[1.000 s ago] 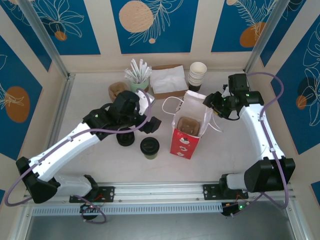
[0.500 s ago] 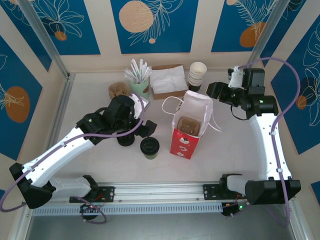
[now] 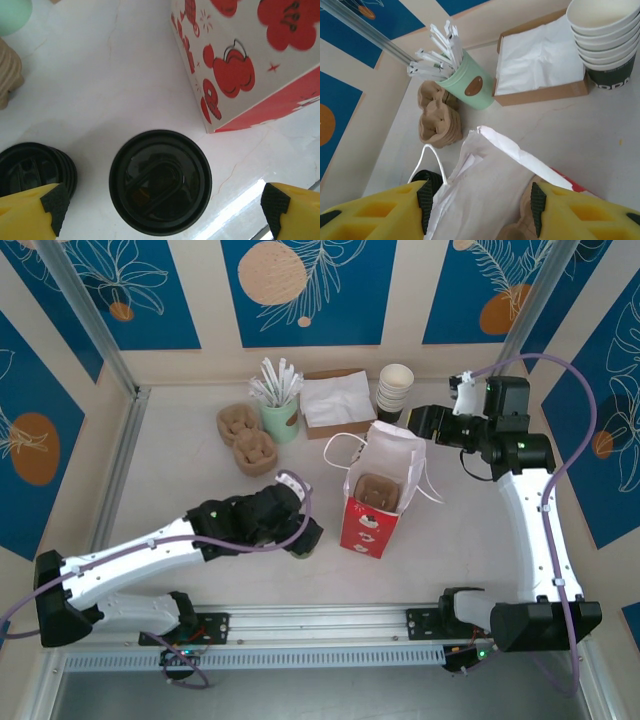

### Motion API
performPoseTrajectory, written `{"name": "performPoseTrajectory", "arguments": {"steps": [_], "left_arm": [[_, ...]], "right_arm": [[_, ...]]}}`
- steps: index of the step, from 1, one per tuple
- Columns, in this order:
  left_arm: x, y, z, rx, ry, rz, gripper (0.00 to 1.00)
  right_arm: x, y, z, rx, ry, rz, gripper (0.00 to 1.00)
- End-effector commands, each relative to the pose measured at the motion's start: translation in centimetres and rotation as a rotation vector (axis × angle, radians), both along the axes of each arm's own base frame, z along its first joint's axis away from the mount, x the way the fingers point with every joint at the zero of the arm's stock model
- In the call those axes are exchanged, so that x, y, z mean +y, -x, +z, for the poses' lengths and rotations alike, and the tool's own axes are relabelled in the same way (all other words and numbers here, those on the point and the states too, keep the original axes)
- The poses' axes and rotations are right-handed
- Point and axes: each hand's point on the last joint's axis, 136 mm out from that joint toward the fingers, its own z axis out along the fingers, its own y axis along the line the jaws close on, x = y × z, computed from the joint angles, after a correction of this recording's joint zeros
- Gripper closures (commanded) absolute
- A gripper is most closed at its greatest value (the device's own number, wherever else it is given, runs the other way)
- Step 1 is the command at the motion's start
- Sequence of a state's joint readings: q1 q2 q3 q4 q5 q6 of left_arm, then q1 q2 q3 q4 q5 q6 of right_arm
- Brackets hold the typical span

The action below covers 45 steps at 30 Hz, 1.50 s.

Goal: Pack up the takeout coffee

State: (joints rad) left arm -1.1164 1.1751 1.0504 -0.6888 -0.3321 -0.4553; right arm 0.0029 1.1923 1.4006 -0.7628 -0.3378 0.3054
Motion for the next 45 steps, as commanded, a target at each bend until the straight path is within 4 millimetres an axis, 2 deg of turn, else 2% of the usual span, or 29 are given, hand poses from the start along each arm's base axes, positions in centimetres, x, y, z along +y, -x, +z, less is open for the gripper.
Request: {"name": "performPoseTrajectory", "arguments": {"steps": [1, 6, 13, 21, 28, 45], "left_arm": [[0.7, -0.4, -0.6, -0.006, 0.034, 0.122, 0.0], [1.9, 0.0, -2.3, 0.068, -0.007, 0.226, 0.0], [1.2, 0.5, -3.7, 0.148, -0.005, 0.3, 0.05], [0.9, 0.0, -4.4, 0.152, -0.062, 0.337, 0.1], [-0.5, 0.1, -4.9, 0.175, -0.06, 0.324, 0.17], [-0.6, -0.1, -5.6, 0.17, -0.096, 0.348, 0.23]], "right_arm": [[0.7, 0.7, -0.5, -0.001, -0.006, 0.048, 0.43], [0.6, 0.6, -1.0, 0.014, 0.001, 0.047, 0.43], [0.7, 0.3, -1.3, 0.025, 0.001, 0.047, 0.43], [0.7, 0.0, -1.8, 0.047, -0.002, 0.051, 0.43], [0.8, -0.1, -2.1, 0.055, -0.005, 0.051, 0.43], [0.8, -0.1, -2.1, 0.058, -0.003, 0.054, 0.43]]}}
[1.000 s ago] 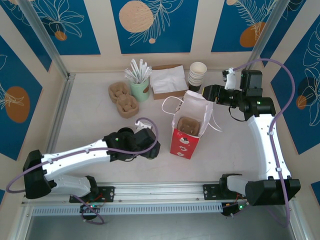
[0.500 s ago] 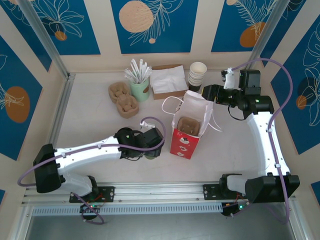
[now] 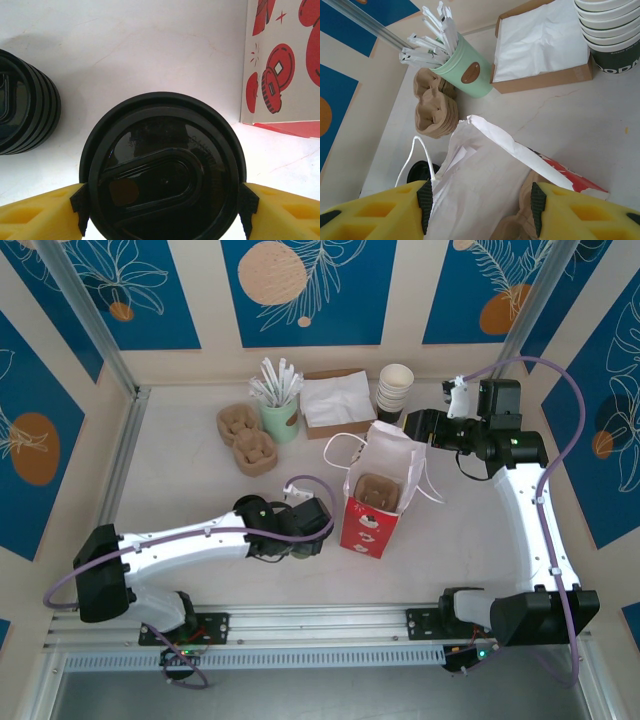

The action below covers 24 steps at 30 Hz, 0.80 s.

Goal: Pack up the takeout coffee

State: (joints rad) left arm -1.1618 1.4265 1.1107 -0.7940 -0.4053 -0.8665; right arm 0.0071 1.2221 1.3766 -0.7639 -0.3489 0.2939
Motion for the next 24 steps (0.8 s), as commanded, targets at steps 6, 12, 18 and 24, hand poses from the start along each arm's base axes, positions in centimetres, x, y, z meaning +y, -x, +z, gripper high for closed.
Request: {"name": "performPoseTrajectory", "arguments": {"steps": [6, 12, 18, 24], "left_arm": [[0.1, -0.2, 0.4, -0.013, -0.035, 0.025, 0.23], [0.2, -0.4, 0.5, 0.0, -0.034, 0.029, 0.23], [-0.1, -0.4, 0.3, 0.015, -0.029, 0.023, 0.22], [-0.3, -0.2, -0.7, 0.047, -0.033, 0.02, 0.22]], "right_arm": [[0.5, 0.3, -0.3, 0.013, -0.005, 0.033, 0.43], [0.6, 0.5, -0.1, 0.015, -0.016, 0.031, 0.43], [0.6, 0.6, -0.2, 0.023, -0.019, 0.031, 0.43], [0.5, 0.7, -0.2, 0.026, -0.015, 0.029, 0.43]]}}
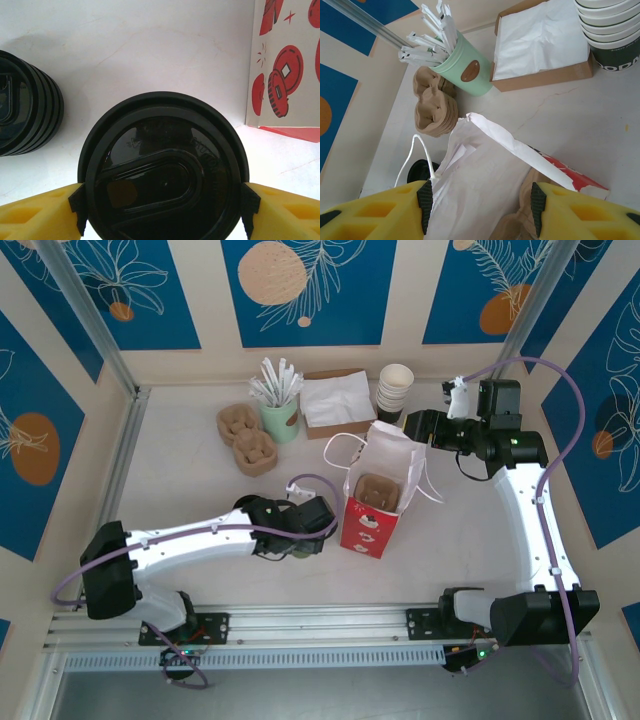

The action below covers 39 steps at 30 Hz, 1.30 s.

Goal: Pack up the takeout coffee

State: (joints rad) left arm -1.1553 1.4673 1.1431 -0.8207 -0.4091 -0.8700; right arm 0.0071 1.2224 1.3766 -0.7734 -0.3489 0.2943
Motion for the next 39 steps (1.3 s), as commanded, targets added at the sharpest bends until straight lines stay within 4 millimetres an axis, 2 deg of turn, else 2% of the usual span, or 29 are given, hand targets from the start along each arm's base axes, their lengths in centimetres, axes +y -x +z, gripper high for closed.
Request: {"name": "performPoseTrajectory", "arguments": {"steps": [1, 10, 17, 26, 33, 39], "left_arm": [[-0.2, 0.2, -0.5, 0.042, -0.004, 0.012, 0.22], [-0.6, 0.7, -2.1, 0.104, -0.024, 0.019, 0.21], [-0.7, 0.7, -2.3, 0.103, -0.029, 0.006, 0.21], [-0.6, 0.3, -2.7, 0.074, -0.051, -0.028, 0.26], [-1.0, -0.3, -0.9, 0.014, -0.027, -0.089, 0.28], [-0.8, -0.8, 2.8, -0.063, -0.002, -0.14, 0.28]], "right_arm": [[0.5, 0.6, -0.1, 0.016, -0.016, 0.03, 0.43], [1.2, 1.4, 1.0, 0.011, -0.026, 0.056, 0.42], [1.2, 1.4, 0.3, 0.031, -0.016, 0.056, 0.42], [1.1, 1.5, 0.1, 0.037, -0.01, 0.055, 0.42], [0.9, 1.5, 0.0, 0.045, 0.002, 0.047, 0.42], [0.8, 1.5, 0.0, 0.043, 0.014, 0.044, 0.42]]}}
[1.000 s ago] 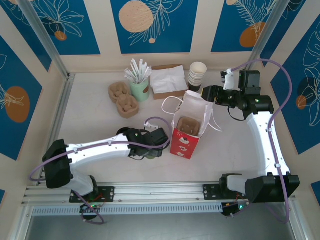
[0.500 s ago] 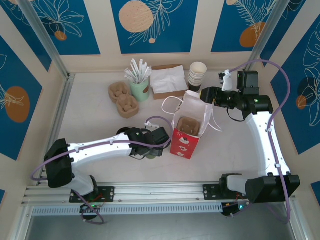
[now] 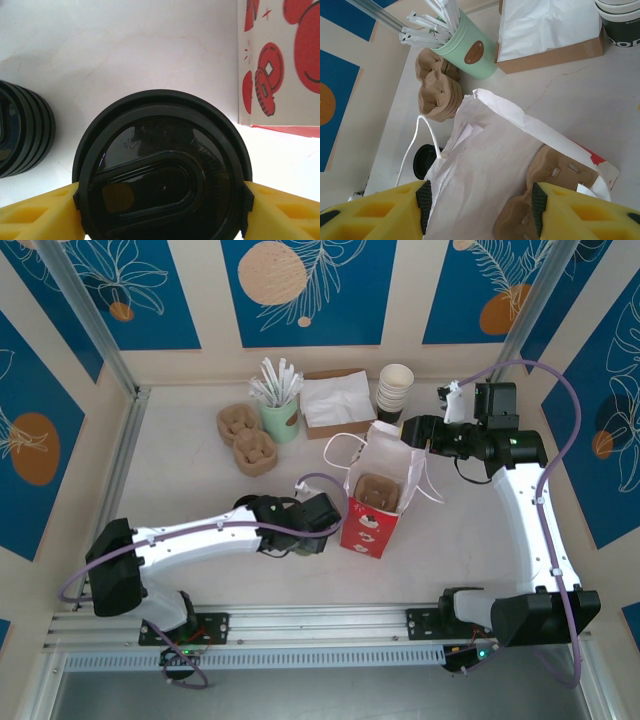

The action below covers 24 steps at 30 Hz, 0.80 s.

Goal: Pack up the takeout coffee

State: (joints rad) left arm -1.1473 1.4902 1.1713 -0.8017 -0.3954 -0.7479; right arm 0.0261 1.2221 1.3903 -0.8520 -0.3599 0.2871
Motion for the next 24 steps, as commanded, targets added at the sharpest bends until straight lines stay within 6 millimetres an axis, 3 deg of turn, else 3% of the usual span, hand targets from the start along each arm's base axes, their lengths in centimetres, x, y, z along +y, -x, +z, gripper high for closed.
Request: {"name": "performPoseTrajectory", "arguments": {"steps": [1, 10, 16, 20, 24], "left_arm": [[0.4, -0.4, 3.3, -0.06, 0.032, -0.042, 0.28], [1.2, -0.4, 11.0, -0.163, 0.096, -0.115, 0.27], [1.7, -0.3, 16.6, -0.222, 0.118, -0.172, 0.26], [1.2, 0.0, 19.8, -0.237, 0.158, -0.22, 0.26], [0.7, 0.2, 22.9, -0.259, 0.192, -0.265, 0.26]], "right_arm": [[-0.1, 0.1, 0.7, -0.018, 0.018, 0.013, 0.42], [-1.0, -1.2, 1.0, -0.058, 0.098, 0.012, 0.41], [-0.5, -1.7, 2.0, -0.154, 0.166, 0.127, 0.38], [-0.2, -2.3, 1.2, -0.159, 0.223, 0.218, 0.37], [0.3, -3.4, -0.8, -0.121, 0.272, 0.324, 0.37]]}}
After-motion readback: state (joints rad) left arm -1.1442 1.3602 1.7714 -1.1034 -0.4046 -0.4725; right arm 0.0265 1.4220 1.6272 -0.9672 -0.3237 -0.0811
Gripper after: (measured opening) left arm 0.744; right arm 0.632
